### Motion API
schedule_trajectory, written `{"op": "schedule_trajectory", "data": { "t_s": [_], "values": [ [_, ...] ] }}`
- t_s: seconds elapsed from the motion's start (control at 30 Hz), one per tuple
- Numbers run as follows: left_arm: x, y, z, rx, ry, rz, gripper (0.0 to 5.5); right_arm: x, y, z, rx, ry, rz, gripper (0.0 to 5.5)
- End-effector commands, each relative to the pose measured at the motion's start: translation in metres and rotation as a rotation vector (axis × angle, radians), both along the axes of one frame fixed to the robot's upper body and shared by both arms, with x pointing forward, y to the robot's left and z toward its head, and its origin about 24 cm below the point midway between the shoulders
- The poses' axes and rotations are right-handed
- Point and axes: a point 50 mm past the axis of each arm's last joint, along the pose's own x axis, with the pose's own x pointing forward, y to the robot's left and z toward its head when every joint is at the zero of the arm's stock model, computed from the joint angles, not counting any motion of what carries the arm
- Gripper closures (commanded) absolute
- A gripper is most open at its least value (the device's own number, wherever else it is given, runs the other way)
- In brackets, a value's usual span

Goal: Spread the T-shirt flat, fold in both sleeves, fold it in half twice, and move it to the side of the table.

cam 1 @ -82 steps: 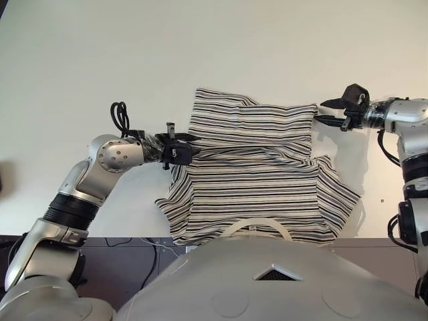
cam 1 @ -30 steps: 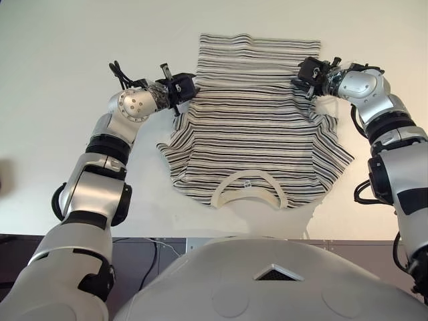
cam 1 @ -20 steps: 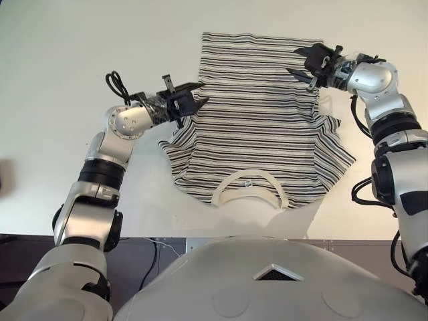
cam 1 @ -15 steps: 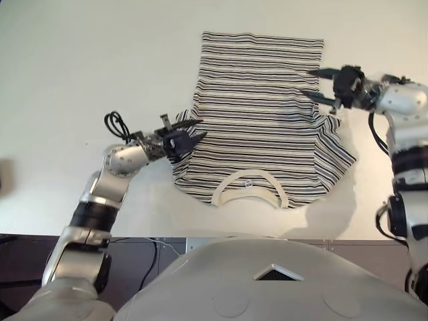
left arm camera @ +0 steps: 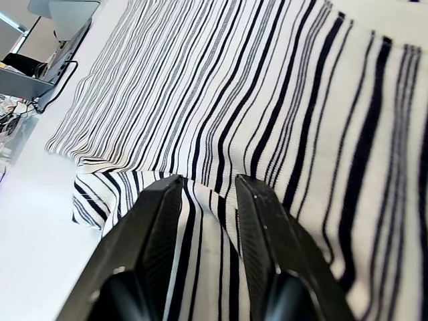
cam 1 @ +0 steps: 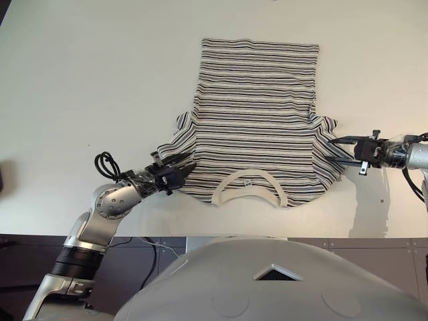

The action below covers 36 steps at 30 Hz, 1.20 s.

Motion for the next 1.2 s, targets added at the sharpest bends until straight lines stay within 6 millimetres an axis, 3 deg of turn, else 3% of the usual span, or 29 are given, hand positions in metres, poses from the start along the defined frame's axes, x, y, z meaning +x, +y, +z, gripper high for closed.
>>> {"op": "schedule_trajectory", "data": {
  "t_s": [0.03, 0.23, 0.37, 0.53, 0.6, 0.67, 0.77, 0.83, 0.9, 1.03, 1.1, 1.2],
  "values": [
    [-0.034, 0.011, -0.023, 0.112, 0.243, -0.019, 4.01, -0.004, -0.013, -0.008, -0.099, 0.048, 0.002, 3.59],
    [-0.007, 0.005, 0.002, 0.009, 0.108, 0.047, 4.01, -0.005, -0.007, -0.003, -0.05, 0.047, 0.04, 3.59],
    [-0.001, -0.002, 0.022, -0.08, 0.068, 0.057, 4.01, 0.004, -0.004, 0.01, 0.002, 0.001, 0.014, 3.59],
    [0.013, -0.004, 0.058, -0.255, 0.047, 0.159, 4.01, 0.018, -0.003, 0.028, 0.184, -0.093, -0.167, 3.59],
    [0.016, 0.001, 0.063, -0.287, 0.058, 0.216, 4.01, 0.017, 0.001, 0.029, 0.262, -0.095, -0.226, 3.59],
    [0.018, 0.012, 0.063, -0.333, 0.071, 0.321, 4.01, 0.019, 0.004, 0.032, 0.364, -0.106, -0.315, 3.59],
    [0.023, 0.028, 0.057, -0.558, 0.059, 0.657, 4.01, 0.033, 0.018, 0.04, 0.663, -0.219, -0.622, 3.59],
    [0.022, 0.025, 0.055, -0.695, 0.039, 0.824, 4.01, 0.032, 0.037, 0.042, 0.833, -0.268, -0.817, 3.59],
    [0.017, 0.011, 0.052, -0.763, 0.007, 0.897, 4.01, 0.018, 0.066, 0.037, 0.915, -0.275, -0.959, 3.59],
    [0.007, -0.005, 0.042, -0.75, -0.008, 0.953, 4.01, -0.007, 0.106, 0.029, 0.882, -0.292, -1.01, 3.59],
    [0.001, 0.0, 0.036, -0.725, 0.017, 0.983, 4.01, -0.01, 0.112, 0.031, 0.853, -0.329, -0.972, 3.59],
    [-0.021, 0.009, 0.024, -0.632, 0.141, 1.023, 4.01, -0.003, 0.106, 0.04, 0.833, -0.389, -0.938, 3.59]
  ]
}}
